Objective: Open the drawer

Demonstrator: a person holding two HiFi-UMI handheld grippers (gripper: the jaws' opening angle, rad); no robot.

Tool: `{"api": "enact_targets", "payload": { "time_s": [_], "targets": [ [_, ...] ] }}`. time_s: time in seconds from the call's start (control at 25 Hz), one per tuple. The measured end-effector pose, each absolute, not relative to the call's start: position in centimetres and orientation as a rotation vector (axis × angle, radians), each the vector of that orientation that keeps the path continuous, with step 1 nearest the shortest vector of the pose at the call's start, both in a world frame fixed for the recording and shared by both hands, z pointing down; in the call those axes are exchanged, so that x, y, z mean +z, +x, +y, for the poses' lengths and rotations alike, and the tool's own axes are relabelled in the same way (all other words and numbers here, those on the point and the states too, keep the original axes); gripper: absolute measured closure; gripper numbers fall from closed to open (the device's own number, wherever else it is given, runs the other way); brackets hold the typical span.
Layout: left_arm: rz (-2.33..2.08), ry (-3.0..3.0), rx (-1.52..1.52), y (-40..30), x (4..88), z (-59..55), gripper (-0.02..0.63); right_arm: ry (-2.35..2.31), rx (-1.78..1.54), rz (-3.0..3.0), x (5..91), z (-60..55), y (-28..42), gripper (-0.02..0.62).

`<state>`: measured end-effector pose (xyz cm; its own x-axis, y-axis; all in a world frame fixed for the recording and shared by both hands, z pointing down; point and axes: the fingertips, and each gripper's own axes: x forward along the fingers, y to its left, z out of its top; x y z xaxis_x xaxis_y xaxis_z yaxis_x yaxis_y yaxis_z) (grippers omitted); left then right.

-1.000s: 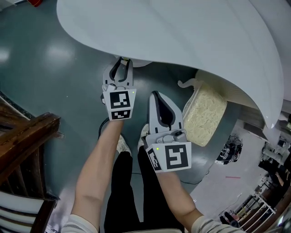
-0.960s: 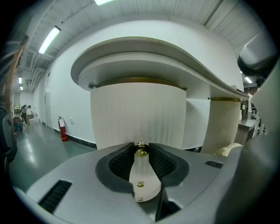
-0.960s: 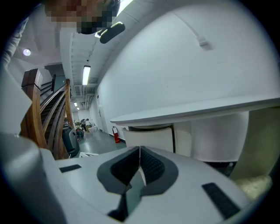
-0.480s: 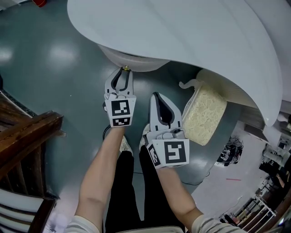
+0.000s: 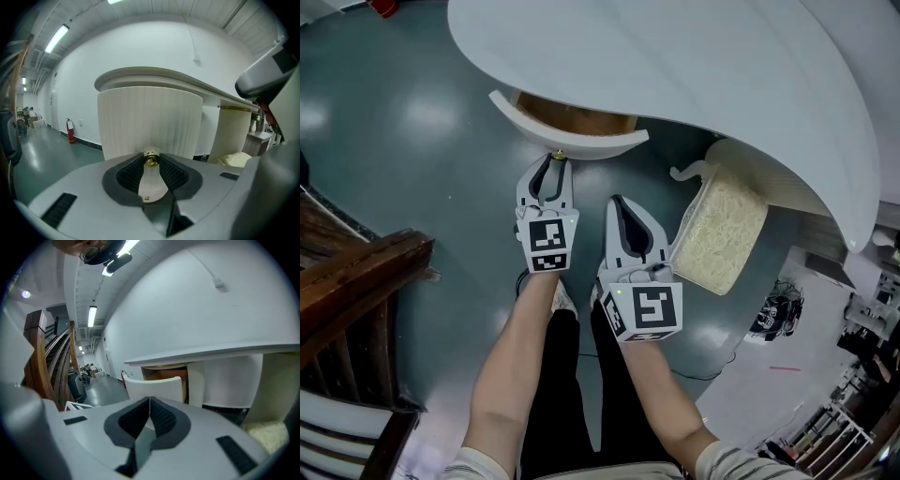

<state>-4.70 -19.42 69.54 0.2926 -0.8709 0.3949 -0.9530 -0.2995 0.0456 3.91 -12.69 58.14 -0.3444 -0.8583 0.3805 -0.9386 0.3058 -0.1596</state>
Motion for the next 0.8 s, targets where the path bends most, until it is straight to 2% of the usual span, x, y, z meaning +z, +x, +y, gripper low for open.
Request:
{"api": "enact_targets", "payload": {
  "time_s": [0.8],
  "targets": [
    [-1.633,2.246,0.462,-5.9,69.8,-15.7,0.502,1.644,0.562,-2.324,58.2,-10.5,3.3,0.581]
  ]
}}
